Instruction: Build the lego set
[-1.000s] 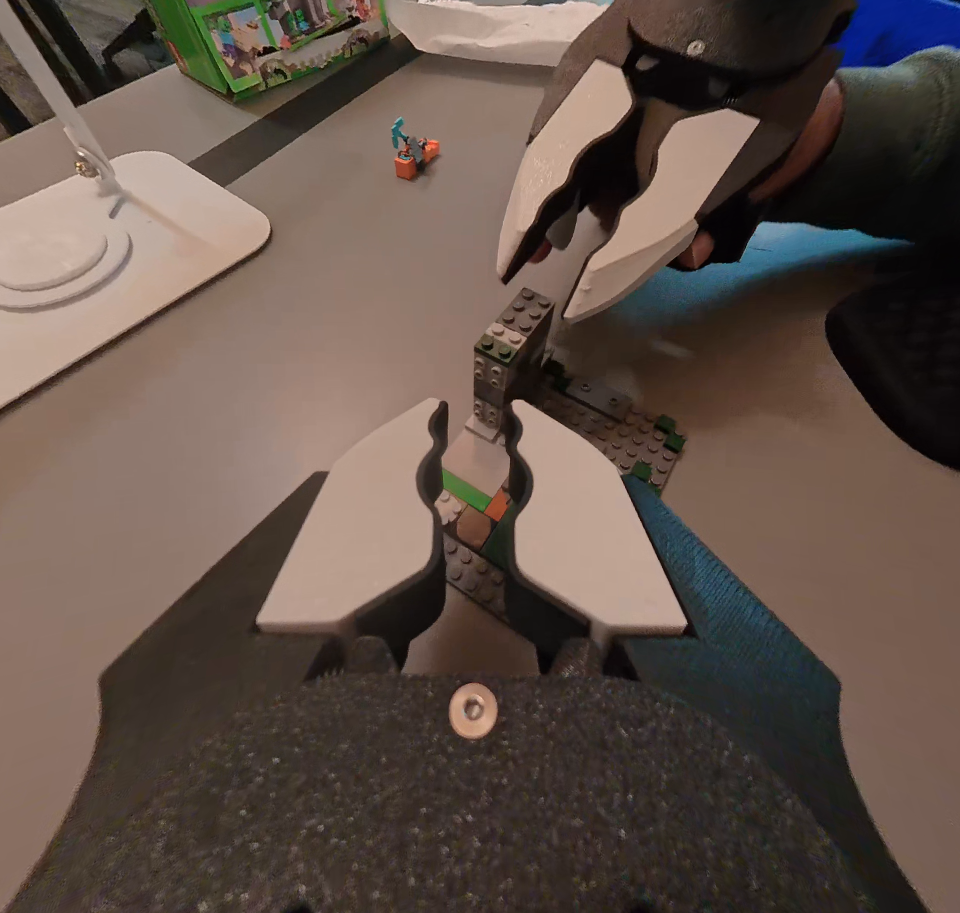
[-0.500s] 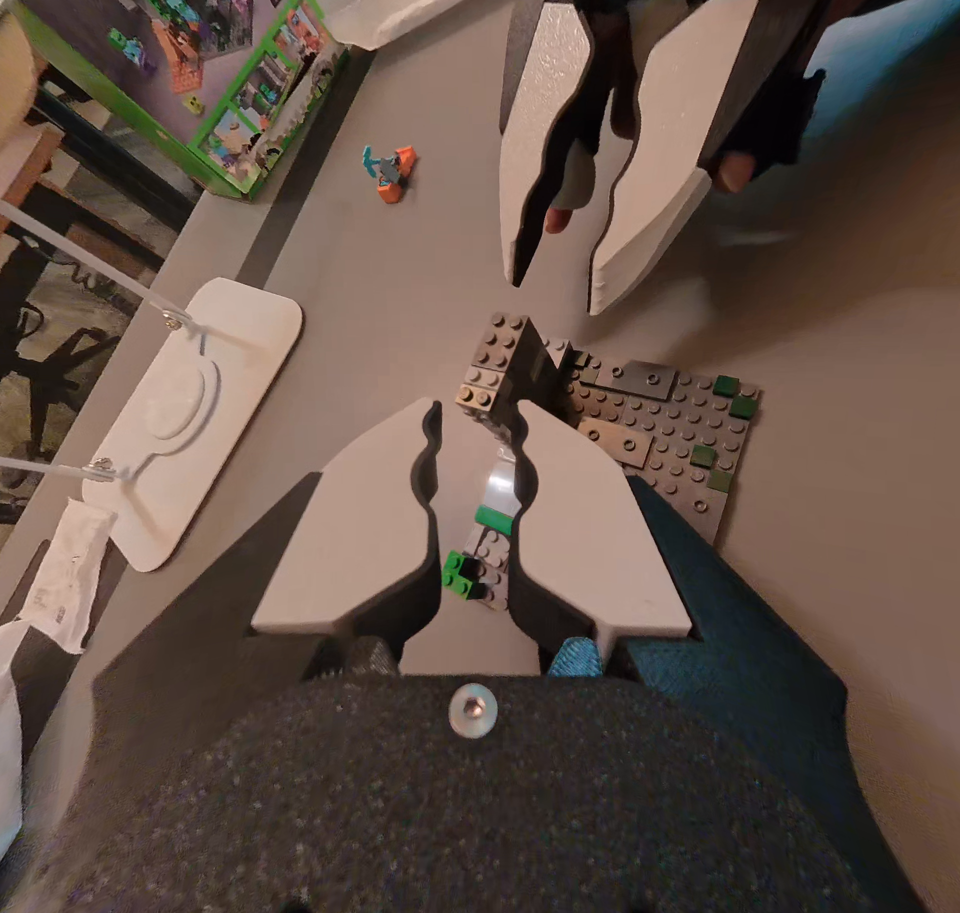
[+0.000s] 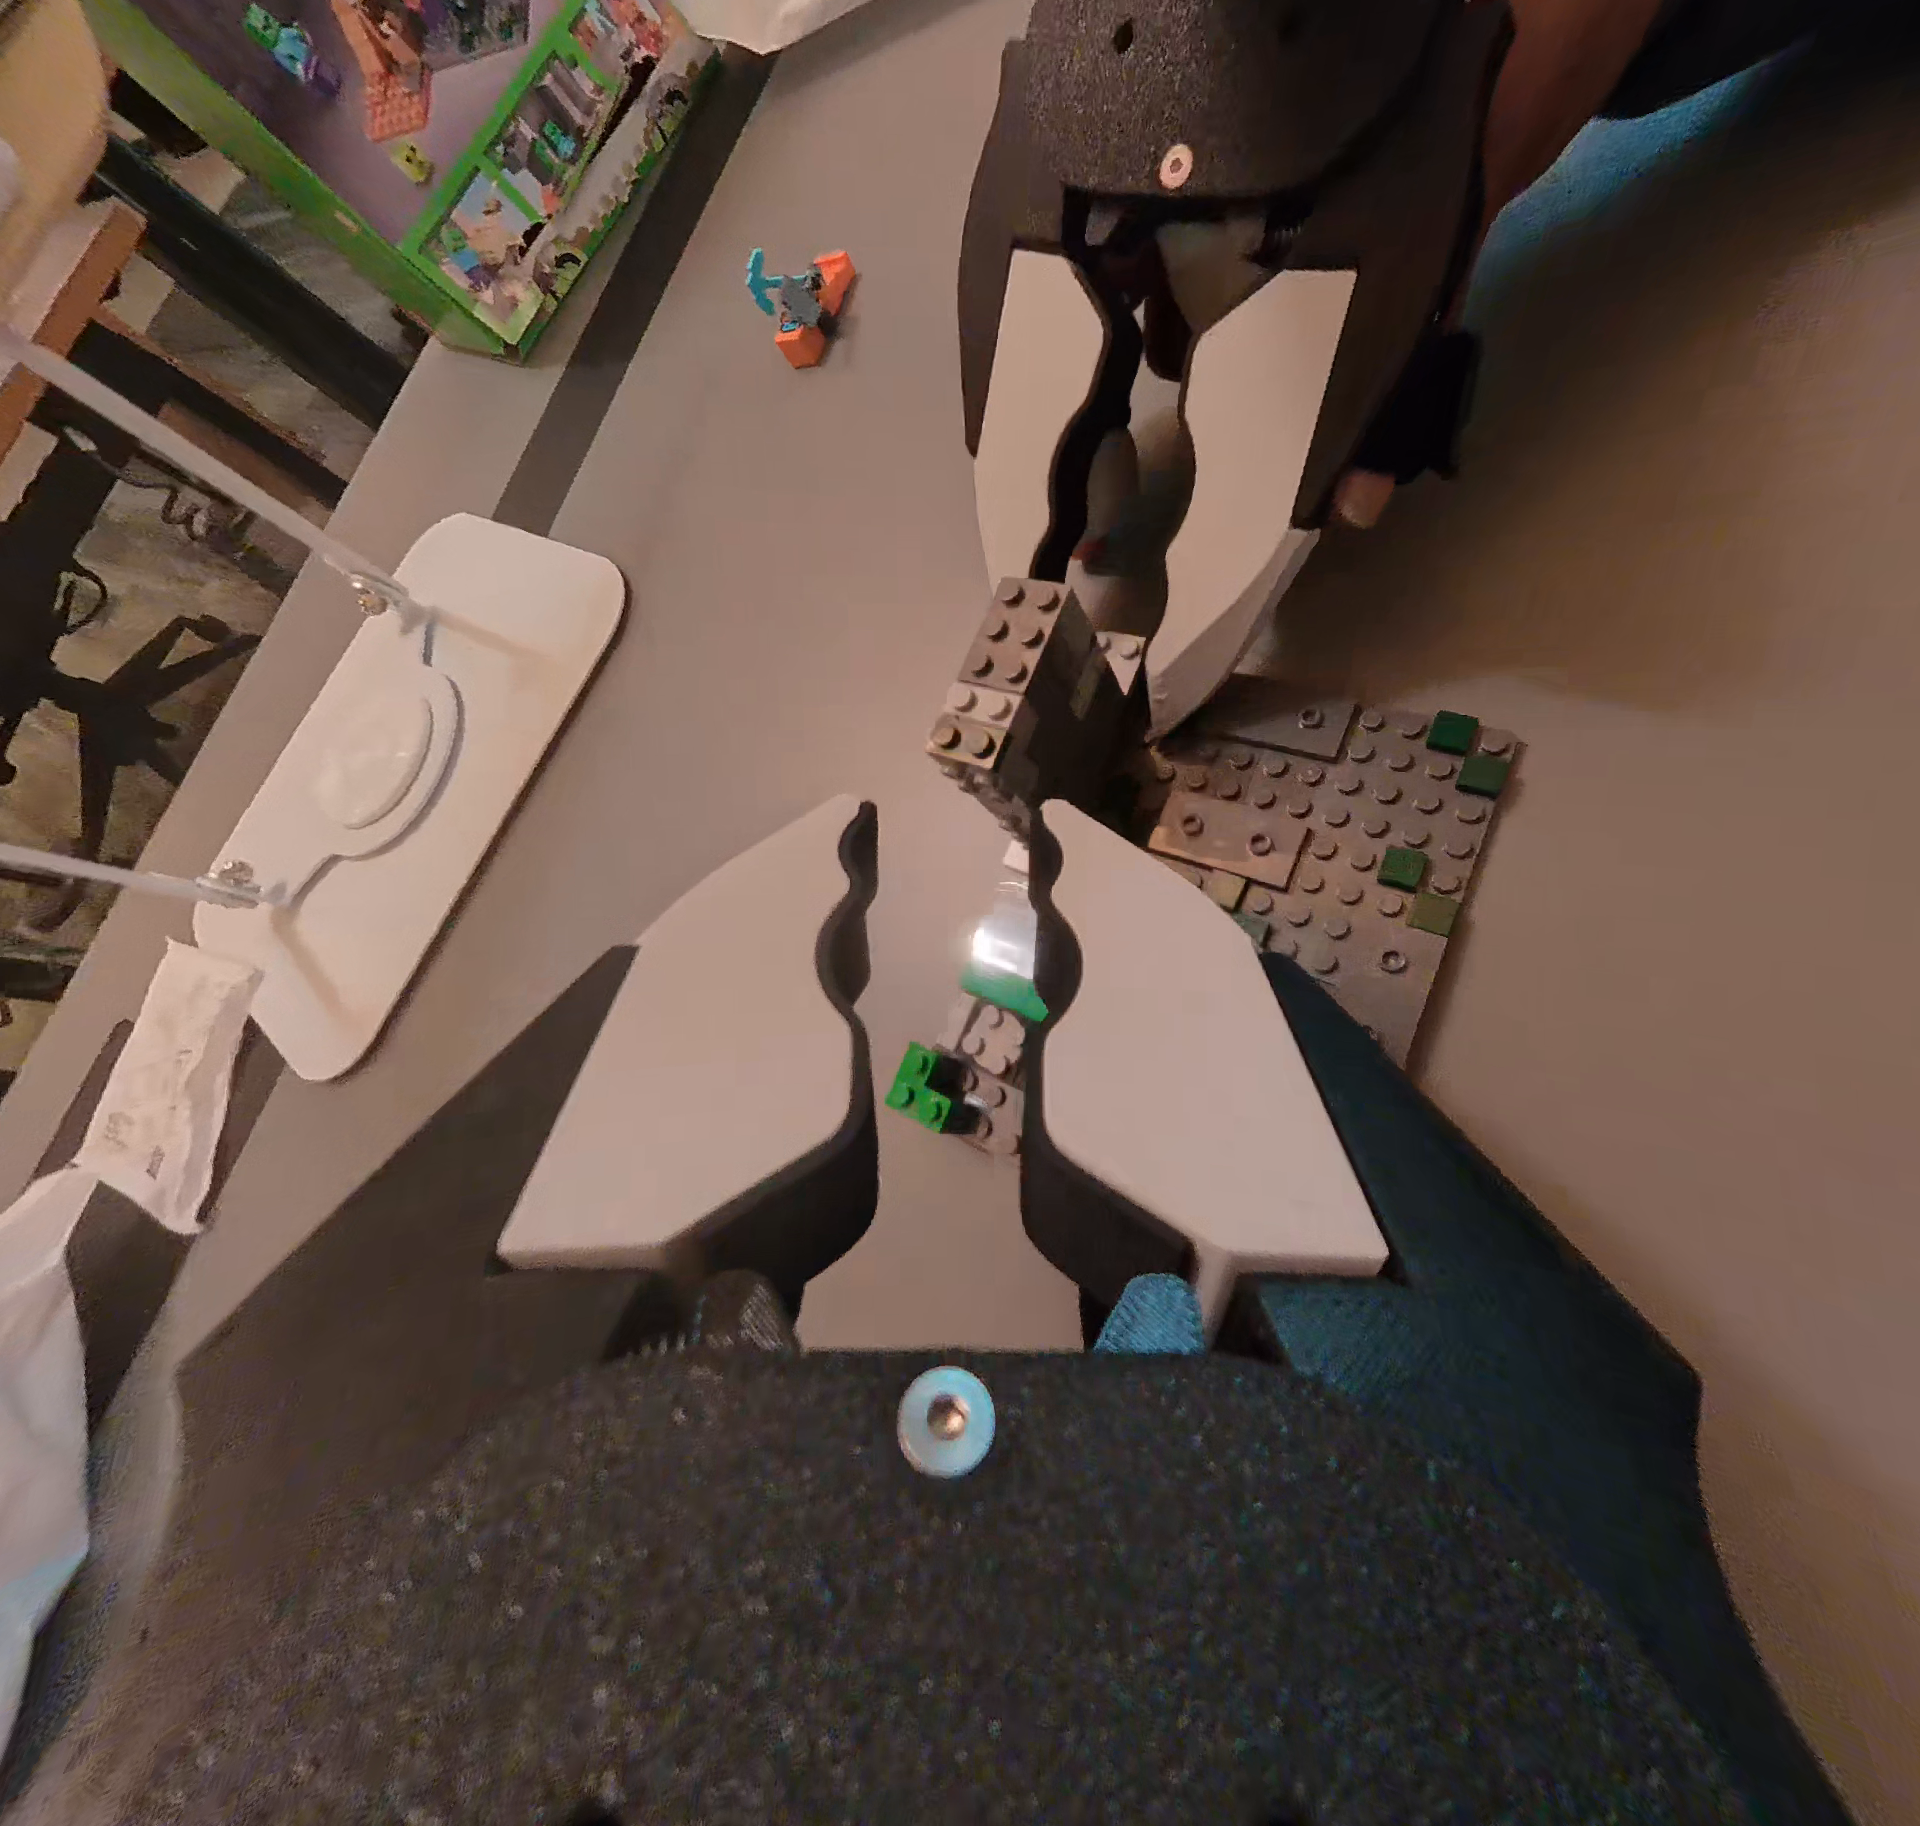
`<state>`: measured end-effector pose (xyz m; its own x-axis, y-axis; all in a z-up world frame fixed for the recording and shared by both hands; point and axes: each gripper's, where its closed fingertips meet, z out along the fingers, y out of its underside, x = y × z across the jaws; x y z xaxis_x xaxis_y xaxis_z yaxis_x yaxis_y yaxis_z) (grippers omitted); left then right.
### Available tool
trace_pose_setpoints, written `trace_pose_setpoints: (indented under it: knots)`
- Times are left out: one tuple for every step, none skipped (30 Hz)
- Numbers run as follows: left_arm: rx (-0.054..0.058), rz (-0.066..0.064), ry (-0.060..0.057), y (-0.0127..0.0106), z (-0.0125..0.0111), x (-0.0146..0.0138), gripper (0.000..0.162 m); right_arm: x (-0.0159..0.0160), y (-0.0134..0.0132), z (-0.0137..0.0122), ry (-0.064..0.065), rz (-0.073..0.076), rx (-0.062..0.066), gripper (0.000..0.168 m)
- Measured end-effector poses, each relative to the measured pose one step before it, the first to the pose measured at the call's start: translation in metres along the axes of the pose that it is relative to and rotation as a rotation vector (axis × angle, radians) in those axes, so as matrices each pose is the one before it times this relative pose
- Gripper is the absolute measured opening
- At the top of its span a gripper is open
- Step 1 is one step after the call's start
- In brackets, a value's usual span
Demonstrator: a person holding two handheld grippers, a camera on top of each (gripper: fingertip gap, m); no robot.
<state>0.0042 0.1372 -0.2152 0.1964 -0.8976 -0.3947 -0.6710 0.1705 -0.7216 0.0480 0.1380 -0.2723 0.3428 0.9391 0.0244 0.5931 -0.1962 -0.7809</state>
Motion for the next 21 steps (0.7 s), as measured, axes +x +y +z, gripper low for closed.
trace_pose_setpoints:
  knots:
    - [0.0026,-0.0118,0.0080,0.00120,-0.00216,0.00089,0.027,-0.00029,0.00054,0.00215,-0.0097,-0.0110,-0.0117,0.032]
    - [0.0017,-0.0113,0.0079,0.00148,-0.00191,0.00080,0.027,0.00003,-0.00039,0.00152,-0.0069,-0.0116,-0.0030,0.027]
    - [-0.0018,-0.0100,0.0078,0.00177,-0.00183,0.00048,0.027,-0.00068,-0.00108,0.00088,-0.0089,-0.0111,0.0031,0.023]
    - [-0.0022,-0.0077,0.0061,0.00160,-0.00182,0.00019,0.027,-0.00063,-0.00093,0.00038,-0.0067,-0.0148,0.0045,0.017]
    - [-0.0021,-0.0037,0.0017,0.00126,-0.00190,-0.00041,0.027,-0.00052,-0.00059,0.00037,-0.0008,-0.0159,0.0028,0.017]
    - [-0.0021,0.0016,-0.0052,0.00109,-0.00187,-0.00138,0.027,-0.00073,-0.00048,0.00029,-0.0015,-0.0134,0.0002,0.017]
    - [-0.0011,0.0018,-0.0023,0.00061,-0.00169,-0.00104,0.027,-0.00130,-0.00135,-0.00022,-0.0071,-0.0070,0.0023,0.017]
    - [0.0030,-0.0056,0.0118,0.00000,-0.00156,0.00059,0.027,-0.00176,-0.00236,-0.00101,-0.0094,-0.0079,0.0053,0.017]
    - [0.0106,-0.0210,0.0223,-0.00116,-0.00180,0.00133,0.027,-0.00195,-0.00326,-0.00170,-0.0067,-0.0187,0.0078,0.017]
    - [0.0200,-0.0371,0.0346,-0.00244,-0.00258,0.00171,0.027,-0.00181,-0.00375,-0.00204,-0.0028,-0.0294,0.0088,0.017]
    - [0.0243,-0.0501,0.0476,-0.00343,-0.00357,0.00251,0.027,-0.00107,-0.00348,-0.00198,0.0025,-0.0325,0.0060,0.017]
    - [0.0244,-0.0577,0.0582,-0.00407,-0.00446,0.00320,0.027,-0.00002,-0.00273,-0.00186,0.0087,-0.0309,-0.0015,0.017]
    - [0.0181,-0.0607,0.0609,-0.00364,-0.00488,0.00335,0.029,-0.00011,-0.00235,-0.00174,0.0106,-0.0347,-0.0049,0.017]
    - [0.0143,-0.0616,0.0710,-0.00342,-0.00508,0.00495,0.032,-0.00179,-0.00288,-0.00202,0.0003,-0.0368,-0.0021,0.017]
    - [0.0153,-0.0681,0.0864,-0.00378,-0.00494,0.00752,0.037,-0.00344,-0.00346,-0.00197,-0.0124,-0.0302,0.0015,0.017]
    - [0.0106,-0.0701,0.0885,-0.00355,-0.00395,0.00849,0.043,-0.00383,-0.00378,-0.00177,-0.0163,-0.0251,0.0008,0.017]
    - [0.0007,-0.0540,0.0713,-0.00233,-0.00268,0.00714,0.050,-0.00297,-0.00364,-0.00155,-0.0098,-0.0312,-0.0029,0.017]
    - [-0.0167,-0.0293,0.0451,0.00014,-0.00143,0.00422,0.054,-0.00213,-0.00404,-0.00172,-0.0029,-0.0406,-0.0031,0.017]
    - [-0.0402,-0.0119,0.0330,0.00350,-0.00008,0.00269,0.059,-0.00259,-0.00526,-0.00238,-0.0083,-0.0416,0.0004,0.017]
    - [-0.0509,-0.0145,0.0309,0.00514,0.00133,0.00176,0.067,-0.00294,-0.00651,-0.00242,-0.0143,-0.0363,0.0052,0.016]
    - [-0.0466,-0.0238,0.0363,0.00481,0.00253,0.00178,0.075,-0.00229,-0.00681,-0.00203,-0.0122,-0.0329,0.0041,0.016]
